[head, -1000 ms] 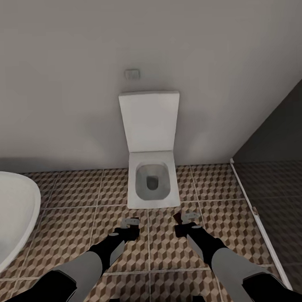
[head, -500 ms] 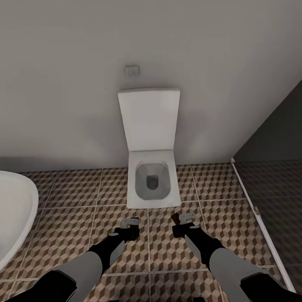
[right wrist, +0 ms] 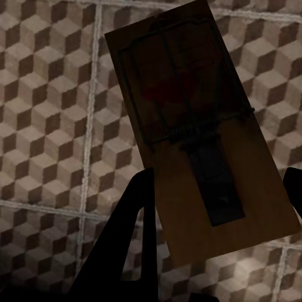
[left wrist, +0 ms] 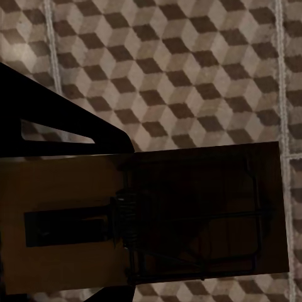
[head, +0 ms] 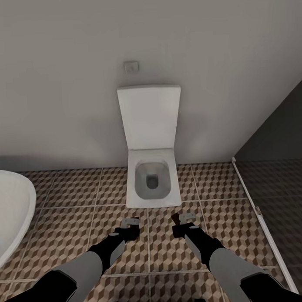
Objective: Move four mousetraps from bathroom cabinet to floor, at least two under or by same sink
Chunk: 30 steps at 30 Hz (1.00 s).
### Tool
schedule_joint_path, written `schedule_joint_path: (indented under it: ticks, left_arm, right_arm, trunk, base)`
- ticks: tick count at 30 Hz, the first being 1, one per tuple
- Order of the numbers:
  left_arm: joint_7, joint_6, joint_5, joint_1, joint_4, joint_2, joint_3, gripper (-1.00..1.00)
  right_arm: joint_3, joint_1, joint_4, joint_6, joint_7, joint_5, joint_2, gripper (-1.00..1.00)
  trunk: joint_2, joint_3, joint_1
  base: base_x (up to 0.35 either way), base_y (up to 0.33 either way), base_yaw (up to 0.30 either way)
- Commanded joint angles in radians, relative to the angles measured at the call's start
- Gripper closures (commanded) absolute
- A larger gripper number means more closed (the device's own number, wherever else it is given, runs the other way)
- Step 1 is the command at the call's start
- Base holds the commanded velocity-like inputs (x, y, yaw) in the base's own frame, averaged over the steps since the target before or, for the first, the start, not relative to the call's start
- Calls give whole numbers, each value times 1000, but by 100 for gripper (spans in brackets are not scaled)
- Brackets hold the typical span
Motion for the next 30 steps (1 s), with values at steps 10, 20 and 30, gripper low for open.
schedule_joint_path:
  ticks: [10,20,30]
  left_arm:
    - [9,5,7,0,-2,-4,-9,100]
    - [9,5,7,0,-2,-4,-9,100]
    - [9,5,7,0,-1,-5,-9,100]
  right_arm:
    - [9,0,-2,6,-6,-8,0,100]
    - [9,0,-2,6,-6,-8,0,100]
    - [9,0,-2,6,-6,-8,0,100]
  trunk:
    - [-71,-32,38]
    - [-141,-63,77]
    - [-211,-95,115]
  base:
    - [0,0,0]
    - [0,0,0]
    - [0,0,0]
